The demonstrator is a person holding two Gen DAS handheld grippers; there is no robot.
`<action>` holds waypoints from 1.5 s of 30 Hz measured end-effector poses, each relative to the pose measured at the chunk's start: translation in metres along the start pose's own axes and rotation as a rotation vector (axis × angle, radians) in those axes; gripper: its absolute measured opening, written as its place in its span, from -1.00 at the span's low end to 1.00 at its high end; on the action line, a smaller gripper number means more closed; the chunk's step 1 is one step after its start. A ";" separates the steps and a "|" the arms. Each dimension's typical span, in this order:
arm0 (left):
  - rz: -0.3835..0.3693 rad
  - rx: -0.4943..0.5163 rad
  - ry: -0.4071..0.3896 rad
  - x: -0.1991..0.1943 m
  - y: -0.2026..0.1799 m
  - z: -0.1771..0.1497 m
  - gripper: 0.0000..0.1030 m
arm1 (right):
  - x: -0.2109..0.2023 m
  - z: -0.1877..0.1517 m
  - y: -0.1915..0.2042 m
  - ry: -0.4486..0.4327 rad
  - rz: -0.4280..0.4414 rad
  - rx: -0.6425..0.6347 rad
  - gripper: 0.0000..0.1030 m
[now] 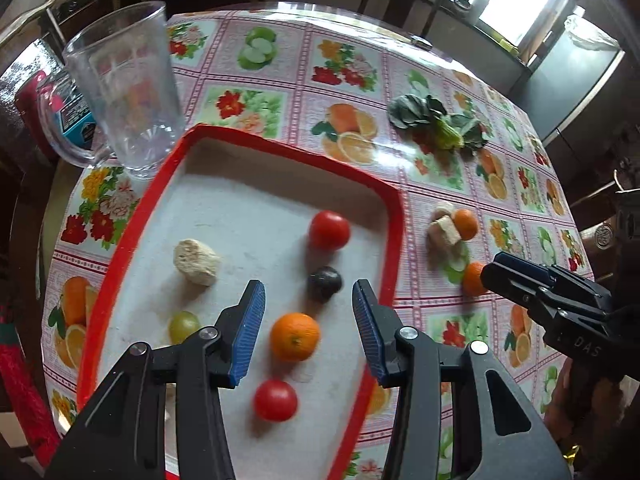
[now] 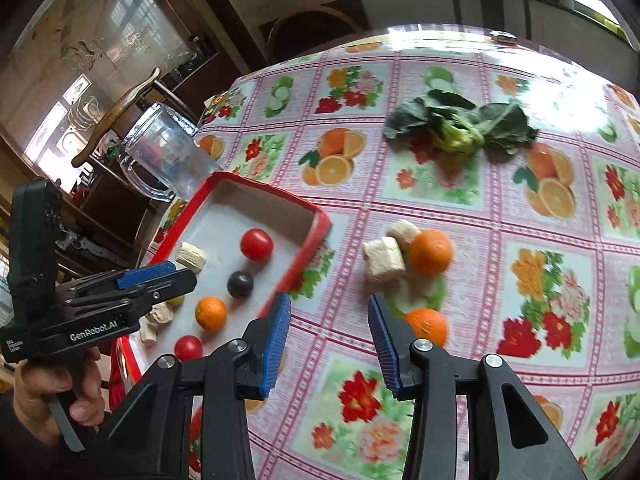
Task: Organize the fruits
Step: 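Grasp an orange with left gripper while right gripper grasps another orange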
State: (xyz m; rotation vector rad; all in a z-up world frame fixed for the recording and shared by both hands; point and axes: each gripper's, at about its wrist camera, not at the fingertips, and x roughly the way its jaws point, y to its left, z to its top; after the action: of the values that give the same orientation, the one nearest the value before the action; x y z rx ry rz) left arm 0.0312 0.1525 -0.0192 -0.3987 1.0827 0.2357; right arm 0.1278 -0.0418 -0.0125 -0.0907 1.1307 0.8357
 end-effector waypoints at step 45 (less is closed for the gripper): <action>-0.132 -0.162 0.007 0.084 -0.146 -0.034 -0.15 | 0.071 0.052 -0.078 0.194 0.163 -0.260 -0.29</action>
State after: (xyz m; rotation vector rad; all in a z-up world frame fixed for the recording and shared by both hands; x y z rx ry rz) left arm 0.0970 0.0058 -0.0786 -0.6143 1.0433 0.2056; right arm 0.2280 -0.0343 -0.0733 -0.3037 1.2169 1.1364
